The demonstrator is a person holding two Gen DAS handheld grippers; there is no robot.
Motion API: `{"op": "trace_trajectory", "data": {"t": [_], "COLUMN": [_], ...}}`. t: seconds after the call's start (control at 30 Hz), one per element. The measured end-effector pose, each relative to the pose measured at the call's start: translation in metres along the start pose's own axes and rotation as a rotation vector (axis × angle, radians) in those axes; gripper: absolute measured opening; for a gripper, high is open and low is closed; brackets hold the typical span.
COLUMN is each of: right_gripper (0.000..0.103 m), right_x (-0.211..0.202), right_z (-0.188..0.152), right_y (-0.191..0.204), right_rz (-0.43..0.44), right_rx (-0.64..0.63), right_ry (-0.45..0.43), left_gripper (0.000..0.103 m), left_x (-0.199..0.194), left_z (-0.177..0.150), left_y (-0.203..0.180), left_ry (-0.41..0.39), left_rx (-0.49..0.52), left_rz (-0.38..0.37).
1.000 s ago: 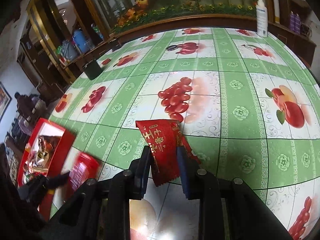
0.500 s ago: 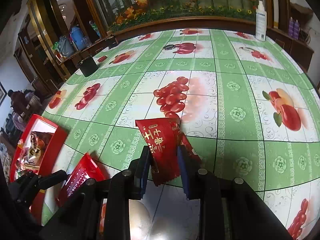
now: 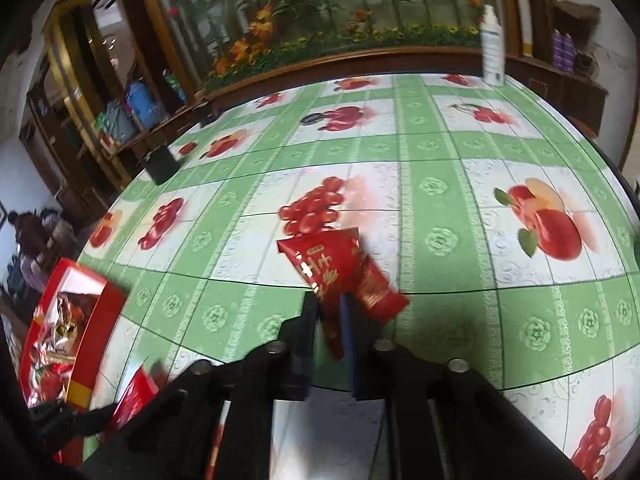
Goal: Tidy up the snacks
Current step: 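Carry both red packets from the cloth over the white tray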
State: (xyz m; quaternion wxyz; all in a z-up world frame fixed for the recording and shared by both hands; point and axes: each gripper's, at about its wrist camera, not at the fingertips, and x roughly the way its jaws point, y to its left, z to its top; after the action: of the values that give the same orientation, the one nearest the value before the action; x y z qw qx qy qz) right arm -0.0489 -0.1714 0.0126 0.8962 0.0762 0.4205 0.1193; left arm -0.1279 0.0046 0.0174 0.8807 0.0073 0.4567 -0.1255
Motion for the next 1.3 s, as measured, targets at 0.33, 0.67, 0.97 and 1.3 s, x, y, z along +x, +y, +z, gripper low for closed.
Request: {"op": "trace_trajectory", "data": {"t": [0.33,0.67,0.97,1.3], "right_gripper": [0.006,0.037,0.043,0.049], "right_x": [-0.005,-0.008,-0.035,-0.026], "right_z": [-0.008,-0.003,0.007,0.019], "right_y": [-0.002,-0.009,-0.059,-0.035], "right_rz": [-0.024,0.024,0.172,0.108], "right_rx": [0.021,0.072,0.307,0.177], "right_ry": [0.008,0.054,-0.039,-0.054], "left_gripper": [0.045,0.045,0.045,0.045], "left_x": [-0.006,-0.005,-0.009,-0.009], "left_z": [-0.013,-0.014,-0.015,-0.014], "left_y": [-0.006,-0.007,0.008,0.014], "left_ry": [-0.008,-0.021,-0.034,-0.031], "left_rx": [0.049,0.062,-0.02,-0.035], "left_rz": [0.0,0.012,-0.061,-0.102]}}
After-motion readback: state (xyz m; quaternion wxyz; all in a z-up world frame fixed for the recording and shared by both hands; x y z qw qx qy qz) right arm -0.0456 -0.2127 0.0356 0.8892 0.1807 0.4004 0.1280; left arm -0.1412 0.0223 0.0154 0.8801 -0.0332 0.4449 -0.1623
